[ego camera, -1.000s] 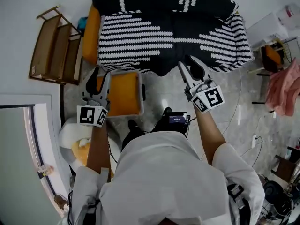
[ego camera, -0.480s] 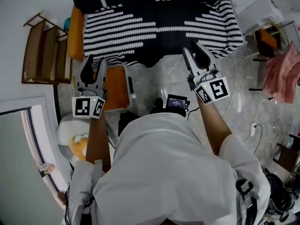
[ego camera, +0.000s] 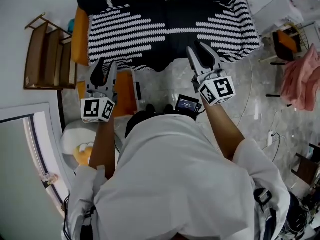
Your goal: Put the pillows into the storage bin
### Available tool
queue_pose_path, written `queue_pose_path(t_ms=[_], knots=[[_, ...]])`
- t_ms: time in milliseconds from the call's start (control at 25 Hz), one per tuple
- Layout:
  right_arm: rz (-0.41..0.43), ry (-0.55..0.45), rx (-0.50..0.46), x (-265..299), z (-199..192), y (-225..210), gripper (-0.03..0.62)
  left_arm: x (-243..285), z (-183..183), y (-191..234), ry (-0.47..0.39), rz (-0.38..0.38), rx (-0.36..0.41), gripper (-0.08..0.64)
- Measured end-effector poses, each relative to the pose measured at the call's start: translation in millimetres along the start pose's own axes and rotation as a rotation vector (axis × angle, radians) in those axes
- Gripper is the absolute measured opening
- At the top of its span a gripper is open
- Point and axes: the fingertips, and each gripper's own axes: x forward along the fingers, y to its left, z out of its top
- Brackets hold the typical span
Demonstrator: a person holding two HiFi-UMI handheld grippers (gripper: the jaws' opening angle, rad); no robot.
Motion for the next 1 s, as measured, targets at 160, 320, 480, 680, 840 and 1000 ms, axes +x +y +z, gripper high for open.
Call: queue_pose_path(t_ms=[160, 320, 480, 680, 840, 1000], knots=[[0.004, 0.027, -0.008, 4.5, -9.8, 0.8, 0.121, 10.2, -8.8, 7.4, 0.009, 0.012, -0.038, 0.172], [-0.003, 0.047, 0.002, 3.1, -17.3, -0.4, 0.107, 19.8, -5.5, 5.0, 0.006, -0.011, -0.044, 0.172], [-0.033, 0.054, -0.002, -7.4, -21.4, -7.9, 0.106, 26.5, -3.4, -8.4, 0.002, -0.043, -0.032, 0.170], [-0.094, 0.065, -0.011, -21.8, -25.2, -21.1, 0.106, 27.9, -8.2, -20.5, 0.000, -0.049, -0.031, 0.170], [-0.122, 0.066, -0.012, -30.4, -26.7, -28.1, 0.106, 26.9, -11.1, -26.0, -0.004, -0.036, -0.033, 0.170], [-0.139, 0.059, -0.014, -34.7, -25.2, -33.7, 0.106, 28.4, -11.4, -28.8, -0.012, -0.032, -0.042, 0.170]])
